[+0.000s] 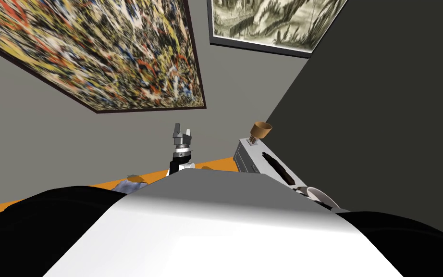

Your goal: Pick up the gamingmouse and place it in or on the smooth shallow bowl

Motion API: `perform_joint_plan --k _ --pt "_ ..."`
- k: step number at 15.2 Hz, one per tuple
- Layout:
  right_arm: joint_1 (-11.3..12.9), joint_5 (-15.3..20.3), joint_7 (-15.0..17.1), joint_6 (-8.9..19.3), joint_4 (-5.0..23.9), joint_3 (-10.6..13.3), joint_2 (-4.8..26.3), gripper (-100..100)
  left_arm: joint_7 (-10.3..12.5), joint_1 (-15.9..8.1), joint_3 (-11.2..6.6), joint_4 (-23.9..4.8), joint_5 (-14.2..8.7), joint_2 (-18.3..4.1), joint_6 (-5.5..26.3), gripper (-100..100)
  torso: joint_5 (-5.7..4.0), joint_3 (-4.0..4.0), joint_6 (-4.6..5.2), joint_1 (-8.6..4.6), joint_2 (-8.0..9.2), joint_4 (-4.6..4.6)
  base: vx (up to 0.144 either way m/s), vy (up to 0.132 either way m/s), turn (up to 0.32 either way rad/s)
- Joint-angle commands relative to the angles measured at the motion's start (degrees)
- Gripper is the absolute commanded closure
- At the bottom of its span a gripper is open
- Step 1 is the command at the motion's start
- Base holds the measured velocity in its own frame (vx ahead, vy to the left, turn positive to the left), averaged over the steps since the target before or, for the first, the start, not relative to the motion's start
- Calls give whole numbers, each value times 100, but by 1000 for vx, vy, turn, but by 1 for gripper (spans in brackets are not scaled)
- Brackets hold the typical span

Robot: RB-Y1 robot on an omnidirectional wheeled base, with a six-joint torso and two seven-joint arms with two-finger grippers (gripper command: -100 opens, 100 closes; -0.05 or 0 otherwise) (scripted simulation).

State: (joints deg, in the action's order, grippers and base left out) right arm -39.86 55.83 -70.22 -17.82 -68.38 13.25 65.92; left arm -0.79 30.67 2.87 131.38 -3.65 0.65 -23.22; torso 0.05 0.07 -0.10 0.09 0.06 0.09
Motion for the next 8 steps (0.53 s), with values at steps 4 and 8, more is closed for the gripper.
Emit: perform_joint_plan --k 4,8 --pt "-68 -51 28 -124 -48 -93 189 100 0 0 0 0 0 0 0 0 -7 -5 2 5 -5 -5 0 10 -17" --pt "-78 -30 92 -108 8 -253 412 -100 0 0 1 0 0 1 0 0 1 -7 -1 28 -9 -6 6 61 -19"
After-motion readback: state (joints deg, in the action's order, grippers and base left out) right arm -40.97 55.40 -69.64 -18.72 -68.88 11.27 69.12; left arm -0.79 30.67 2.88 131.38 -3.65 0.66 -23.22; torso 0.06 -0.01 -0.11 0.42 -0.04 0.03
